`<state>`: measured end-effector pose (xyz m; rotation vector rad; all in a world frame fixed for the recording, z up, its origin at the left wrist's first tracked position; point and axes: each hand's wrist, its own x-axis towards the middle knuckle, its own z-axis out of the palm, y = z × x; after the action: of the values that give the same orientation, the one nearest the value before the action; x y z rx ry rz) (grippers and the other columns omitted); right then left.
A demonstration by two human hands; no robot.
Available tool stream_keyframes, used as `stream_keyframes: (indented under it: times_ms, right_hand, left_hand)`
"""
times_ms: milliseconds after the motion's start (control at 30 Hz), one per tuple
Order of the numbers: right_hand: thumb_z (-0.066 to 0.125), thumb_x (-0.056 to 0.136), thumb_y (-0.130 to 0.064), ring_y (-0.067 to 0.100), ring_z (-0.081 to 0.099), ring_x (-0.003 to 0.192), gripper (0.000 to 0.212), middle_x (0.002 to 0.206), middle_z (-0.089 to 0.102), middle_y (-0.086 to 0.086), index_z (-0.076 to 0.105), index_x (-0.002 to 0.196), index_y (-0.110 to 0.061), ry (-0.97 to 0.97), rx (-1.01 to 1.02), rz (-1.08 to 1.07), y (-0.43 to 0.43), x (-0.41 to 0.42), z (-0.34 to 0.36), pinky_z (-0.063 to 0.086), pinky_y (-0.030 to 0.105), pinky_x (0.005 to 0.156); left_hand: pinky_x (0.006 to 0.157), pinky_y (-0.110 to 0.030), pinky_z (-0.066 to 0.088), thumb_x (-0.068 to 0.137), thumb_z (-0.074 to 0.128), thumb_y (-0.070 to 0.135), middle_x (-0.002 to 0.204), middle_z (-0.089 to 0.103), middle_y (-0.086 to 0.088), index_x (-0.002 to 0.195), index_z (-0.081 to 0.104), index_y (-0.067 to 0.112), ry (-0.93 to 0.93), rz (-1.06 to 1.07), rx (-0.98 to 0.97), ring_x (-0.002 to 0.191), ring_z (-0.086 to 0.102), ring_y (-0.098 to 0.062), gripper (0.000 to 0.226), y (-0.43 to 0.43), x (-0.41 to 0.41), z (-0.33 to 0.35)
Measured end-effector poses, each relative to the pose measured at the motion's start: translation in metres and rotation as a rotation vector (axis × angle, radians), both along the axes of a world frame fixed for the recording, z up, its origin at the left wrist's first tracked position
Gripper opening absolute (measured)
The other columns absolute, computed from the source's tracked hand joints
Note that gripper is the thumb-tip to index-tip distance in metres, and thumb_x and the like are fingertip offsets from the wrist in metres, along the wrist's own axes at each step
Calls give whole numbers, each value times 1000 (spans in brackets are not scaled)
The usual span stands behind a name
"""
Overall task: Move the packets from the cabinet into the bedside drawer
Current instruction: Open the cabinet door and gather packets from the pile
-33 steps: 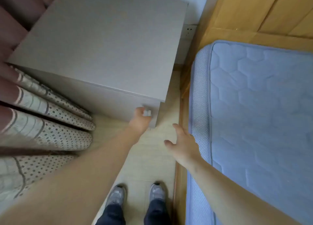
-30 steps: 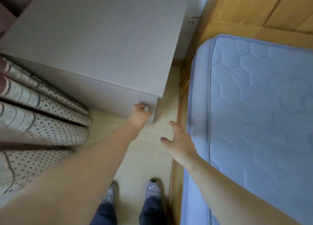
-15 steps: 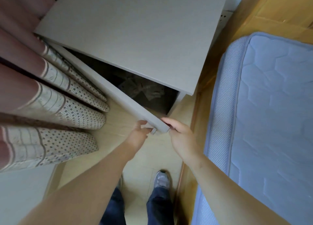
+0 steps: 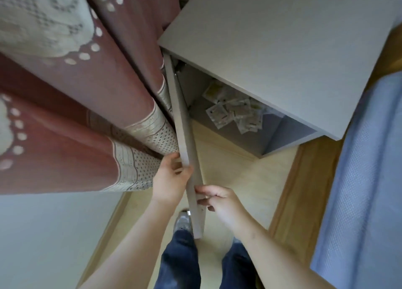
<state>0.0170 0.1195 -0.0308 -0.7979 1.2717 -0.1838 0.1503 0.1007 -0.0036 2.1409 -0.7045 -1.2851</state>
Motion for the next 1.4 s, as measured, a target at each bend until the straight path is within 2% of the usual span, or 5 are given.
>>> stream_keyframes:
  times_ms: [233,433,667,1067,1400]
  right_hand:
    - [34,91,8,9,56,106,50,107,62,-8,61,118,-23,-47,29,230,15,91,7,41,21,99]
    - [34,91,2,14,57,101,38,101,61,-7,60,112,-18,50,-45,204,4,135,12,48,29,95]
    - [45,92,-7,18,60,86,25,107,64,5,57,107,-23,151,-28,15,-19,150,19,44,20,63]
    - [41,97,-17,25,61,79,17,97,61,7,53,86,-20,108,83,-590,-79,86,50,49,33,74]
    - [39,97,-13,21,61,84,18,103,58,5,52,109,-15,158,140,-522,-119,7,22,49,32,80]
  left_hand:
    - [77,-21,40,85,61,12,99,70,-1,110,66,14,-379,-81,41,96,62,-18,26,26,76,8]
    - [63,-17,24,89,52,6,95,59,-5,109,64,5,-484,-19,31,88,50,-18,23,31,126,7]
    - [92,-25,33,88,55,6,128,55,-12,122,59,3,-595,-147,-92,118,50,-28,34,24,147,15]
    - [71,-27,46,94,46,9,95,64,-4,88,62,21,174,59,74,93,62,-20,21,-87,64,33]
    - [59,-24,37,91,46,3,82,59,-4,92,59,17,195,64,119,77,58,-16,19,-140,-10,-2]
